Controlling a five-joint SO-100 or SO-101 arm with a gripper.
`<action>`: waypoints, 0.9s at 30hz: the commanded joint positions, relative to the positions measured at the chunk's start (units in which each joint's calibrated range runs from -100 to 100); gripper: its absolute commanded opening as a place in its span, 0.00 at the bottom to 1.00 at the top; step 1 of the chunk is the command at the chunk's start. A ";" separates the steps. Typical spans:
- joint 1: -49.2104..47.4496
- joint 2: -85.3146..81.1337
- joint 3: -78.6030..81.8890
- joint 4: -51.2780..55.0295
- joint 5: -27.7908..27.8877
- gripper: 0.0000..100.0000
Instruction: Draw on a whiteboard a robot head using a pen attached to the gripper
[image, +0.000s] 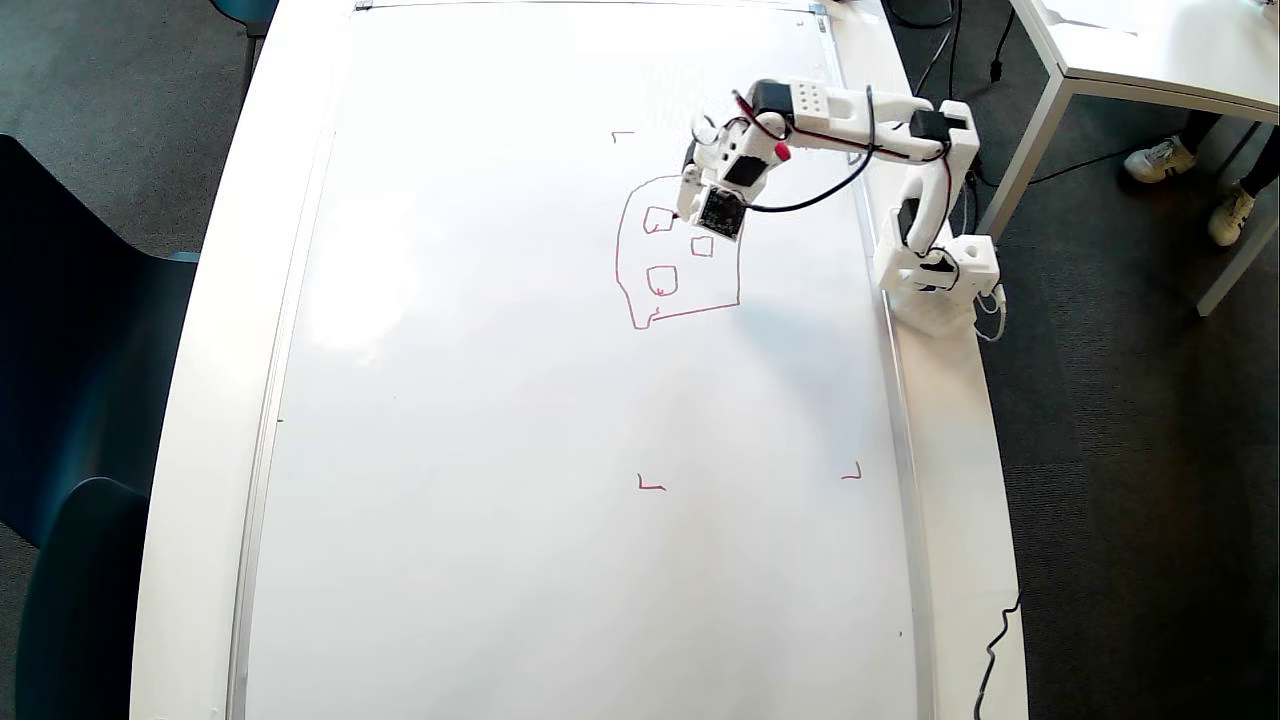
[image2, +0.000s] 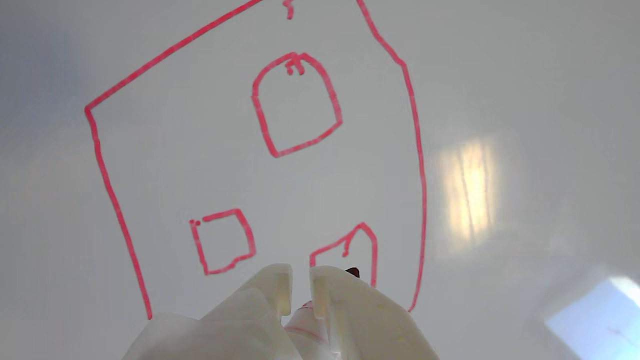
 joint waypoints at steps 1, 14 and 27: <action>0.43 3.37 -7.55 -2.47 -0.08 0.01; 0.79 19.05 -13.54 -8.38 0.88 0.01; 0.57 25.34 -17.90 -9.25 0.99 0.01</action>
